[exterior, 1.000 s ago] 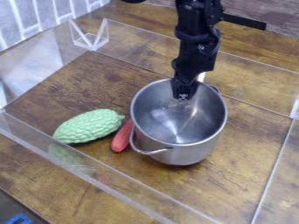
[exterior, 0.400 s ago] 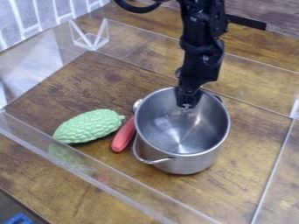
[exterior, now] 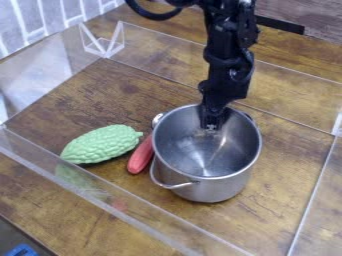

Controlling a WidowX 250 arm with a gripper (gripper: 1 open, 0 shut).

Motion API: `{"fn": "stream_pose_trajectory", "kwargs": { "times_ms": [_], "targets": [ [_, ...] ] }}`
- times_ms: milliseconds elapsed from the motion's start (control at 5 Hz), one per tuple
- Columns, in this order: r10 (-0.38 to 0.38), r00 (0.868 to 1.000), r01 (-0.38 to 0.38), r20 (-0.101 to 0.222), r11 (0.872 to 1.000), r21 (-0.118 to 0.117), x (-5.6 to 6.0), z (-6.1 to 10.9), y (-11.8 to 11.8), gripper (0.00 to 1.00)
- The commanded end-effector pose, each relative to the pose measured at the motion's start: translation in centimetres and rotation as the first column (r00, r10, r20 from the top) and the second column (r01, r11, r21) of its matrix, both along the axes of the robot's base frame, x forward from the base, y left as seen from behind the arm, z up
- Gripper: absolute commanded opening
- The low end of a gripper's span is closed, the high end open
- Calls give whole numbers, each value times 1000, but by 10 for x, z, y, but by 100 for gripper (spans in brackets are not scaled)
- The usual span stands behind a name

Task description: Move the pink spoon to the left

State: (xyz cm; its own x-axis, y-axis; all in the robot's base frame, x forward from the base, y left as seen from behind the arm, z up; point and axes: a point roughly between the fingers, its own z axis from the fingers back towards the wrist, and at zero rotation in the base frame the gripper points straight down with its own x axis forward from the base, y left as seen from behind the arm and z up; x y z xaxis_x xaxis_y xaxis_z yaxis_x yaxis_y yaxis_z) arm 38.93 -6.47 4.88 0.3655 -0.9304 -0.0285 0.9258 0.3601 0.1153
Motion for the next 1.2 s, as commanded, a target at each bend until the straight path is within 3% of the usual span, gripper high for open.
{"fn": "stream_pose_trajectory", "kwargs": {
  "times_ms": [0, 1000],
  "targets": [
    [-4, 995, 6, 97, 1000, -16, 7, 26, 3, 0],
    [-45, 988, 49, 146, 999, -24, 16, 7, 5, 0]
  ]
}}
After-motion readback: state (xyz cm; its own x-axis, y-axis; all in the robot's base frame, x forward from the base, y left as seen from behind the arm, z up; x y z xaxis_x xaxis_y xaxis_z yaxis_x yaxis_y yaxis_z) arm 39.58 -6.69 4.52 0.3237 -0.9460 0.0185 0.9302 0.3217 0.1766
